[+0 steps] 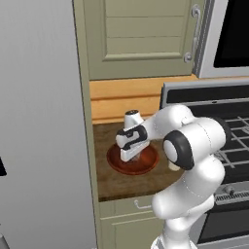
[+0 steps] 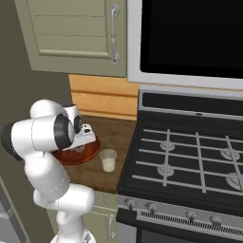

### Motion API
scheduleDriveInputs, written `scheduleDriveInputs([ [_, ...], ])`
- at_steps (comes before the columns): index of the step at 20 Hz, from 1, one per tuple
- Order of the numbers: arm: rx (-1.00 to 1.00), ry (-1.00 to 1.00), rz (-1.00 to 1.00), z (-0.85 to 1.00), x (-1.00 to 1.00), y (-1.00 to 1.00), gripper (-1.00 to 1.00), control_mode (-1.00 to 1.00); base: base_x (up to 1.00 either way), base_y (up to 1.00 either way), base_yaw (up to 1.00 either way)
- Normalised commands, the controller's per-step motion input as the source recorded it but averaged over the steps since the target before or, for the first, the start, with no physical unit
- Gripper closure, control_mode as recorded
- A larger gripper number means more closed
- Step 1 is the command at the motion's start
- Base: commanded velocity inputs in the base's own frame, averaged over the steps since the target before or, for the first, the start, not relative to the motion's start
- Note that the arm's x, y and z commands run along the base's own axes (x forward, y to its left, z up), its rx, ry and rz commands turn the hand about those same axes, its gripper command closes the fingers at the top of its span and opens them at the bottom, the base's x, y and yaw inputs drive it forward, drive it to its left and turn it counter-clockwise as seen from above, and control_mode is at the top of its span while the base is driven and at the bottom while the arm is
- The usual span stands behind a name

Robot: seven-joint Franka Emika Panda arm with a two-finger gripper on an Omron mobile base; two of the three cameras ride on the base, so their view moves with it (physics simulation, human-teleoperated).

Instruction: Grab a lemon wedge from the fridge and one ice cube from the ice bowl, and put them in the glass of lemonade.

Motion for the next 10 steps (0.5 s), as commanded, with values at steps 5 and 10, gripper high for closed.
scheduleDriveInputs([
  [5,0.05,-0.35,-0.14,0.89,-0.63,-0.58,1.00,-1.00,0.00,0.00,0.00],
  [10,0.10,-0.22,-0.27,0.87,-0.86,-0.92,1.00,-1.00,0.00,0.00,0.00],
])
